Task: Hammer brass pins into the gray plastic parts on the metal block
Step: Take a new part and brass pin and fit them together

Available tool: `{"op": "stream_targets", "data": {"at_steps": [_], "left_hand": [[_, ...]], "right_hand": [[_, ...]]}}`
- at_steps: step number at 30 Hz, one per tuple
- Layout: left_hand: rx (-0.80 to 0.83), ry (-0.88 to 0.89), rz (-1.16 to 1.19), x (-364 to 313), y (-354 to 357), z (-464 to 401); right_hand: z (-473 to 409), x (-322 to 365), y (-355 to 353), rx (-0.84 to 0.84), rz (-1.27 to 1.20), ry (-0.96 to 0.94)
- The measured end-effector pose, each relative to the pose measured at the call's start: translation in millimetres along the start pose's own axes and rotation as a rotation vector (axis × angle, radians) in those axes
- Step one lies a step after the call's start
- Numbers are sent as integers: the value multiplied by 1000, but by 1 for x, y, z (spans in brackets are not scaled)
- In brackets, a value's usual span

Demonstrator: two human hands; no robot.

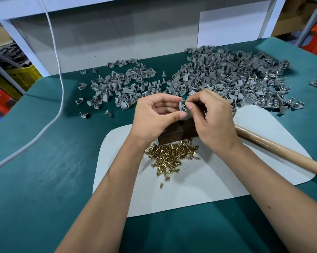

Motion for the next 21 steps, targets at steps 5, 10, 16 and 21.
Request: {"op": "stream_targets", "data": {"at_steps": [5, 10, 16, 21], "left_hand": [[-31, 3, -42, -1, 0, 0], [-86, 7, -106, -2, 0, 2], [-140, 68, -230, -10, 4, 5], [-169, 81, -296, -10, 7, 4]], "right_hand": [[0, 1, 0, 14, 12, 8], [-1, 0, -1, 37, 46, 6], [-1, 0, -2, 33, 48, 46], [0, 1, -2, 41, 70, 59]]}}
Point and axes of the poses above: each hand's wrist, its own z-axis away from the middle knuckle, its own y-axis out of the palm, x = y × z, the point moved 8 cm from there along -z, towards the middle knuckle, and after that the axes turned 13 degrees about -y, right-handed, at the moved point
